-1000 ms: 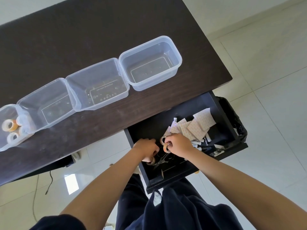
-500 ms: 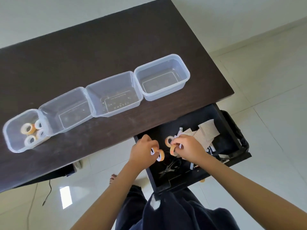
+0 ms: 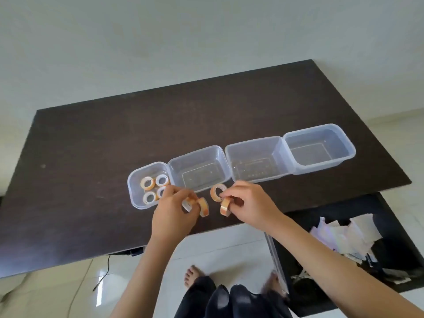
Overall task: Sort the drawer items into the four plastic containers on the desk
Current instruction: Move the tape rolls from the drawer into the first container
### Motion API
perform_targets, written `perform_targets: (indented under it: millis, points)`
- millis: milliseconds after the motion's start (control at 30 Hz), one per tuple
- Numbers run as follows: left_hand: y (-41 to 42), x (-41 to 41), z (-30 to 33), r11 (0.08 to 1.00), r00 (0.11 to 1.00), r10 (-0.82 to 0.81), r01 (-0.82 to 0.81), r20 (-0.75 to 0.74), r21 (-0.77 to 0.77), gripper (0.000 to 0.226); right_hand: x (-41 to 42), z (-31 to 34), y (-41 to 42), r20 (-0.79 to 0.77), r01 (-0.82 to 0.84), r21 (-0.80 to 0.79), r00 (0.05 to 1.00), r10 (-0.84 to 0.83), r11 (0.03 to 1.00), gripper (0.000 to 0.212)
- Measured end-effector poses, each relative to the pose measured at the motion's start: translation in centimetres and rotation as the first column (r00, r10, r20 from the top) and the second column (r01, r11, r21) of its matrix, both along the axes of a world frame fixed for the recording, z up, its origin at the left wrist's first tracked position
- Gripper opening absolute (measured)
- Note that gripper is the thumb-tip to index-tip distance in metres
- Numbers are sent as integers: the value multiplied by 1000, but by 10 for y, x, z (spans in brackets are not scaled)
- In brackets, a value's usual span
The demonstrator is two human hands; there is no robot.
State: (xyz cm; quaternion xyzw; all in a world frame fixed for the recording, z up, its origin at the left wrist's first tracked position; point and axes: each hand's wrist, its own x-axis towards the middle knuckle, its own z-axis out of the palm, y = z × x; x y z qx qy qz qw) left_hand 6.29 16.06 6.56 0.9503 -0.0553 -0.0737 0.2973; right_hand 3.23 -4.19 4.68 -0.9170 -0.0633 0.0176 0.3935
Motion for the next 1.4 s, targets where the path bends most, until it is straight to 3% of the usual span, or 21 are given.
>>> perform_targets:
  millis: [233,467,600,700,833,1000,1200,1400]
  points:
    - [94,68,1,977,989,148,-147,4,157,15,79,21,110,-45,-95,-97,995,91,991,23]
    - [117,110,-24,939,991,-16,61,-132,339,34,127,6,162,-248,-182,-291,962,110,939,18]
    - [132,113,-46,957,976,-124,165,-177,239,53,134,-6,174,-301,-196,-356,950,86,914,11]
    - [142,108,-58,969,978,-176,192,-117,152,62,138,-9,173,-308,-184,-351,949,72,918,13]
    - [149,98,-66,982,986,-165,165,-13,88,72,139,-12,170,-303,-158,-326,951,55,932,21]
    - [154,103,-66,978,978,-203,204,-41,43,83,134,-15,171,-309,-163,-320,949,60,933,41]
    - [160,111,-61,963,965,-255,259,-59,73,87,123,-2,161,-258,-96,-107,964,66,990,39]
    - [115,64,-42,982,981,-120,139,149,-128,68,76,5,121,-96,-35,54,995,40,998,29]
